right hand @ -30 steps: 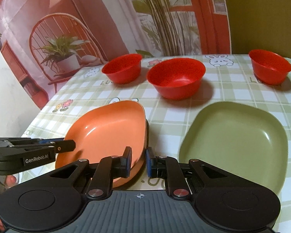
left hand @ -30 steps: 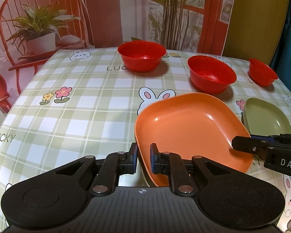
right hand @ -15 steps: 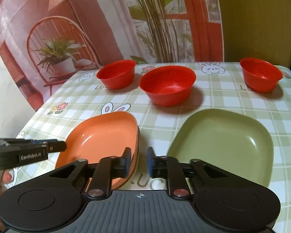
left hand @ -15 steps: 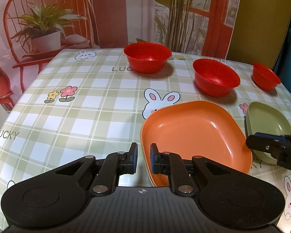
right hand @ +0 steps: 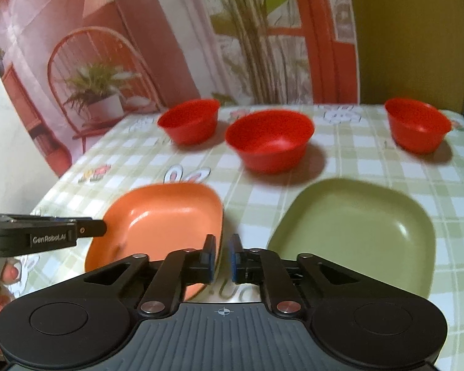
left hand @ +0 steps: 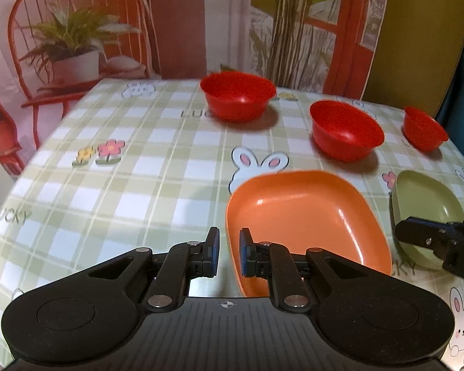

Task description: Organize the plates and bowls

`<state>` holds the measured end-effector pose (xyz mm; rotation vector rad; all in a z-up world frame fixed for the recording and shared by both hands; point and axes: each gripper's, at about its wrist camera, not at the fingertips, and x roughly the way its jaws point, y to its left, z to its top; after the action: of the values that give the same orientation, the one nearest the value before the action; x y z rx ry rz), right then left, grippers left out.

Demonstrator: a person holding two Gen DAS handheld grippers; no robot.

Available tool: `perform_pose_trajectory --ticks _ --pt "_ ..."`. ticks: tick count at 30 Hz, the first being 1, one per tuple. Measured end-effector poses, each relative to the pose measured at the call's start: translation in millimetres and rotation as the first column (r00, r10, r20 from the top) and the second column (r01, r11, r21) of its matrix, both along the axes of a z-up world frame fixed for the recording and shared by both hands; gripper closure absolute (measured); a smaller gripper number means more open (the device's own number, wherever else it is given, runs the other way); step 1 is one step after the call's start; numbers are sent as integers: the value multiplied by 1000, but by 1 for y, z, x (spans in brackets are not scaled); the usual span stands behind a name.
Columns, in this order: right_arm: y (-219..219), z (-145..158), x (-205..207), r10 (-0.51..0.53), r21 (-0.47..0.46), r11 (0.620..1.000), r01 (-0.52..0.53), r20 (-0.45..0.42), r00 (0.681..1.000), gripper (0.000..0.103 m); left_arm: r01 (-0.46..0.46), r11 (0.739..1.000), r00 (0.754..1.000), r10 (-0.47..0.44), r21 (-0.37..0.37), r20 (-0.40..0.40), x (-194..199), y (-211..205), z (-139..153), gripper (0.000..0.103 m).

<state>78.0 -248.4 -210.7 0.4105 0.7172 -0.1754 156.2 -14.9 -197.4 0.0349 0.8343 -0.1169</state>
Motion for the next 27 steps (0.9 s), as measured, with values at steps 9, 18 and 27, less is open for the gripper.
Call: perform_pose_trajectory --ticks 9,18,27 --pt "-50 27 -20 -140 -79 986 148 91 986 86 62 997 993 -56 -54 102 15 -18 33 88" --pt "-94 28 -47 -251 -120 957 265 121 960 81 166 983 977 -153 -79 150 27 -73 44 88" --pt "-127 1 -70 -336 -104 934 343 79 939 81 282 956 956 -273 -83 105 28 -125 23 72"
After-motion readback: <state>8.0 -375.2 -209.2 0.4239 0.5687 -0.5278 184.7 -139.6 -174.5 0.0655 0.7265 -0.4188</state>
